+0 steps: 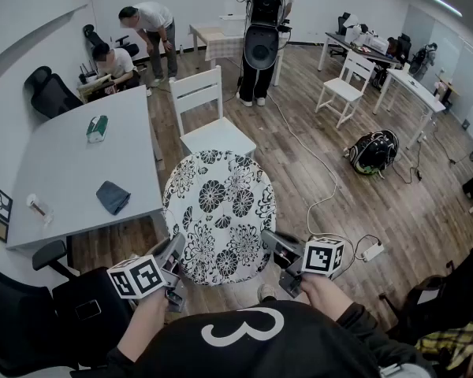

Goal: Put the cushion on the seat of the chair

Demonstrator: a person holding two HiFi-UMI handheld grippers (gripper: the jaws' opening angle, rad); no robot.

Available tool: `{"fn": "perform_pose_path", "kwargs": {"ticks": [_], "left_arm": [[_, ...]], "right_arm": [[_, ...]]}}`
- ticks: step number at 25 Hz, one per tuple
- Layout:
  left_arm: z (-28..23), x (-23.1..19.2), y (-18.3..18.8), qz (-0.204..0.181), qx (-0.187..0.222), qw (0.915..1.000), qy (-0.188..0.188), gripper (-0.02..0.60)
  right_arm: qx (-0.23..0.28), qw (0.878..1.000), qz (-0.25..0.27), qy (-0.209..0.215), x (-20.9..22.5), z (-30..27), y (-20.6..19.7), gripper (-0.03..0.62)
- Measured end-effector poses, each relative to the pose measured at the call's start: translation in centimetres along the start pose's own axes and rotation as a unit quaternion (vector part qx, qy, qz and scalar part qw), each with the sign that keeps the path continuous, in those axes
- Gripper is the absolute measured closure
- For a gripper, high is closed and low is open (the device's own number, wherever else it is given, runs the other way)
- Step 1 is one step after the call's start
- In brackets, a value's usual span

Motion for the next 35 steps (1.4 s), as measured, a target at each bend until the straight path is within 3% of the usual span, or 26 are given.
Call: {"fn": "perform_pose_path", "kwargs": {"ticks": [7,14,26,35], "left_arm": [[-3.0,1.1,0.1,0.005,-0.003,1.0000,0.003,0.545],[-6.7,1.4,-0.8,0.015,-0.007,0.9998,0.011,0.545],[-20.2,6.8,-0.7,0.024,-0.035,0.9987,0.029,0.545],[-26.6,10.4,0.5,0.006,-0.041,0.9990,0.015,0.545]], "right_arm": [[-0.004,1.000,0.005,-0.002,1.8,0.1,2.6,0.571],[-0.001,0.999,-0.039,0.010,5.3,0.3,4.4,0.571],[0.000,0.998,-0.057,-0.010,14.7,4.8,14.6,0.571],[0.028,0.998,-0.049,-0.007,17.7,7.4,20.7,0.570]]}}
Point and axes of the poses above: the fingertips, and each gripper's own axes: z backward along the fingers, x to its right, y out of its top, the point moved 8 cm from there along z, backward along the fingers, and after that the axes turned 12 degrees about -z, right-handed, at the moved point
